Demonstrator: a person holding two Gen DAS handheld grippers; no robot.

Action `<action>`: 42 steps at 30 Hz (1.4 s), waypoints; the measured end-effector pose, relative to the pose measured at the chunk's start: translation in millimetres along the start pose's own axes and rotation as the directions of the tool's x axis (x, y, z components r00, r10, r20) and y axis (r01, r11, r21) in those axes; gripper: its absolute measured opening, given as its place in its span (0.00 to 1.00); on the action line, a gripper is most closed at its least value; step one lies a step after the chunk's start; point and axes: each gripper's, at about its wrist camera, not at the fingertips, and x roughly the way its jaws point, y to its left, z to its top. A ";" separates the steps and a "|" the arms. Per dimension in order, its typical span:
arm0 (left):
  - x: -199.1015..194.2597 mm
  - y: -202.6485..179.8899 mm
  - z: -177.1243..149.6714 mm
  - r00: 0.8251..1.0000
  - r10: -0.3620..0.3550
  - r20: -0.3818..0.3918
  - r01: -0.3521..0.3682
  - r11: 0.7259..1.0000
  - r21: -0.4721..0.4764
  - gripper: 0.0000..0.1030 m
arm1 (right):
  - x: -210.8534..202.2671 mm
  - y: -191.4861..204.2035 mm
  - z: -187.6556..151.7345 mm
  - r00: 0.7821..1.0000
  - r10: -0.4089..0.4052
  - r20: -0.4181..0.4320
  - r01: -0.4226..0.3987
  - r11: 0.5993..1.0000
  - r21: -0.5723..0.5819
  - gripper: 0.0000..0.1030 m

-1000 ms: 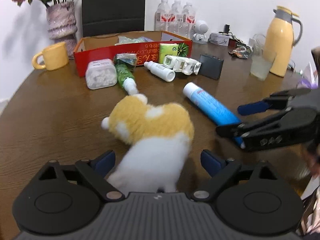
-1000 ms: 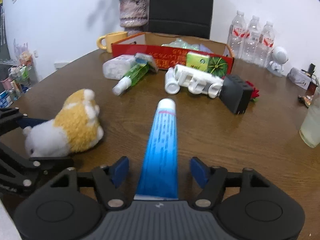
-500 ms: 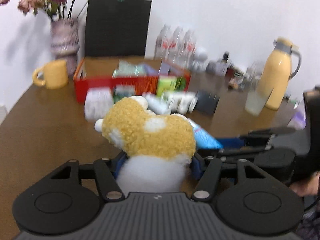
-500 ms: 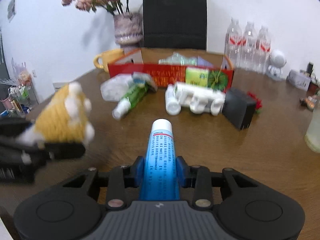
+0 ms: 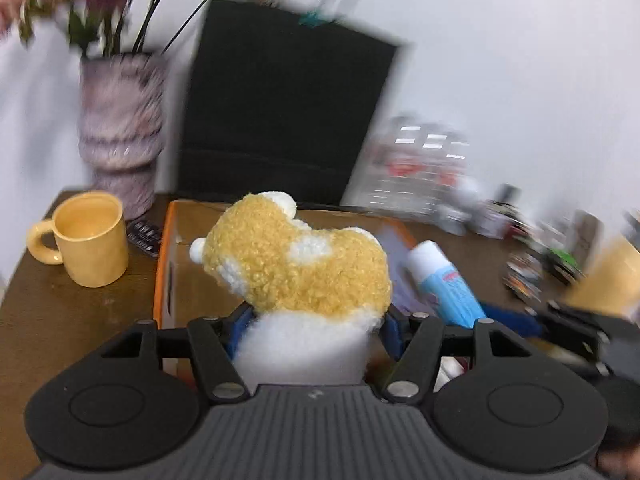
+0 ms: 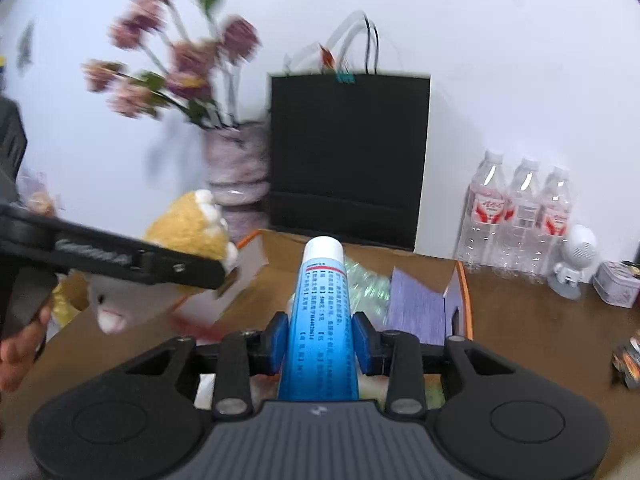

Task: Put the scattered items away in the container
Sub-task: 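Carry the plush toy and toothpaste into the box and open both tools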

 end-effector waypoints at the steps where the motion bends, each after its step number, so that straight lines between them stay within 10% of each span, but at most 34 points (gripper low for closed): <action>1: 23.5 7.1 12.9 0.999 0.037 -0.027 -0.038 0.999 -0.030 0.61 | 22.3 -5.9 12.7 1.000 0.004 -0.029 -0.003 0.999 0.032 0.32; 10: 135.1 70.4 61.7 0.963 0.183 -0.198 -0.225 0.951 -0.212 0.86 | 181.8 -31.1 61.4 0.971 0.106 -0.213 -0.047 0.963 0.265 0.33; 16: 128.7 85.2 60.2 0.981 0.054 -0.184 -0.108 0.948 -0.299 0.97 | 232.5 -26.2 44.3 0.937 0.170 -0.304 -0.063 0.942 0.331 0.41; 18: 123.1 81.2 60.4 0.980 0.067 -0.190 -0.119 0.952 -0.282 0.98 | 231.8 -29.0 45.7 0.938 0.194 -0.288 -0.077 0.925 0.373 0.60; 34: 94.8 20.9 28.8 0.923 0.096 -0.372 -0.130 0.989 -0.066 1.00 | 142.9 -55.6 40.1 0.887 -0.011 -0.462 0.097 0.982 0.164 0.70; 42: 28.0 -7.3 6.3 0.939 0.144 -0.311 -0.166 0.985 -0.045 1.00 | 75.5 -43.9 31.8 0.895 -0.030 -0.445 0.098 0.987 0.129 0.70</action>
